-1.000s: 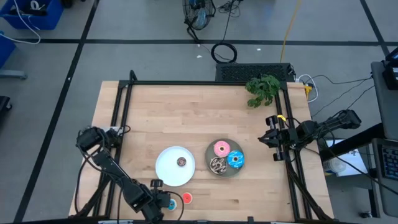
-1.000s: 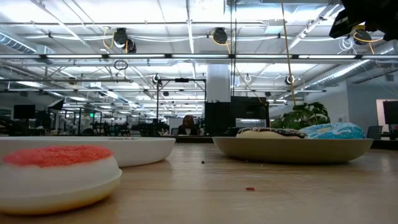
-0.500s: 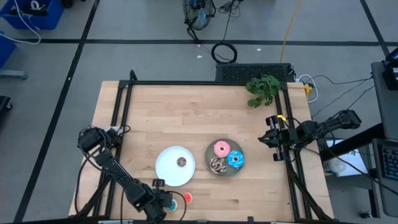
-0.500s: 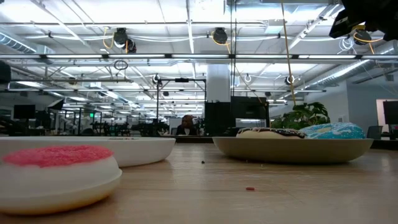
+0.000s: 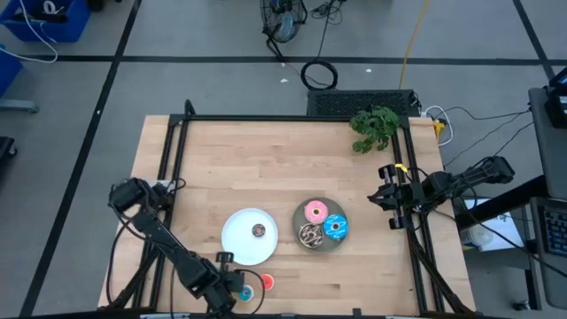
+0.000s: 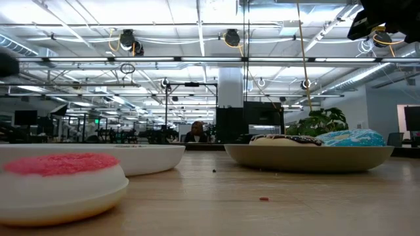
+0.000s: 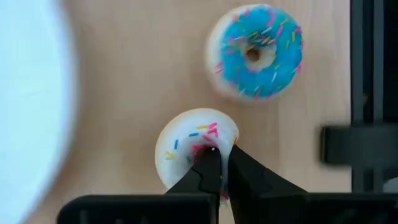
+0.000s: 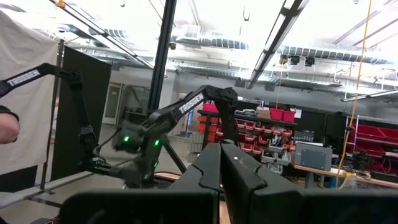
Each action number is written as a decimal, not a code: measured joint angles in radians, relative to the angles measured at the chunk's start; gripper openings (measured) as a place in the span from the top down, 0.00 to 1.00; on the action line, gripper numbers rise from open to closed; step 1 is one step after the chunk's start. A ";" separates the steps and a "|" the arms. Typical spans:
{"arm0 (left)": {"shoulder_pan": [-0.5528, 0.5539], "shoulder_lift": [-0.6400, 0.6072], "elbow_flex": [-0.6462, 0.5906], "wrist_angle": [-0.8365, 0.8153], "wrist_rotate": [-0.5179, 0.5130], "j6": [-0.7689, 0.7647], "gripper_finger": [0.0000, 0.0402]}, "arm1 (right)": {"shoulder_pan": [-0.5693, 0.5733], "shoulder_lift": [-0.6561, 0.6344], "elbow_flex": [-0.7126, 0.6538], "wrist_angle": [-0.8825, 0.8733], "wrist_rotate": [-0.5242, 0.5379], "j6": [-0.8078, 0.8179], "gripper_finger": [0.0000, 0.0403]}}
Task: Pick & Place donuts
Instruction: Put the small white donut on the white plate
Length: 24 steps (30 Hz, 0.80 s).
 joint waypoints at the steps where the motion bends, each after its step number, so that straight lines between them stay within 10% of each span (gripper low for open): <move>1: -0.002 -0.021 0.000 -0.019 -0.015 -0.001 0.97 | 0.000 0.000 0.000 0.000 0.000 0.000 1.00; 13: 0.071 -0.269 0.002 -0.201 -0.245 0.037 0.98 | 0.000 0.000 0.000 0.000 0.003 -0.003 1.00; 24: 0.243 -0.223 0.003 -0.254 -0.172 0.225 0.98 | 0.000 0.000 0.000 0.000 0.003 -0.007 1.00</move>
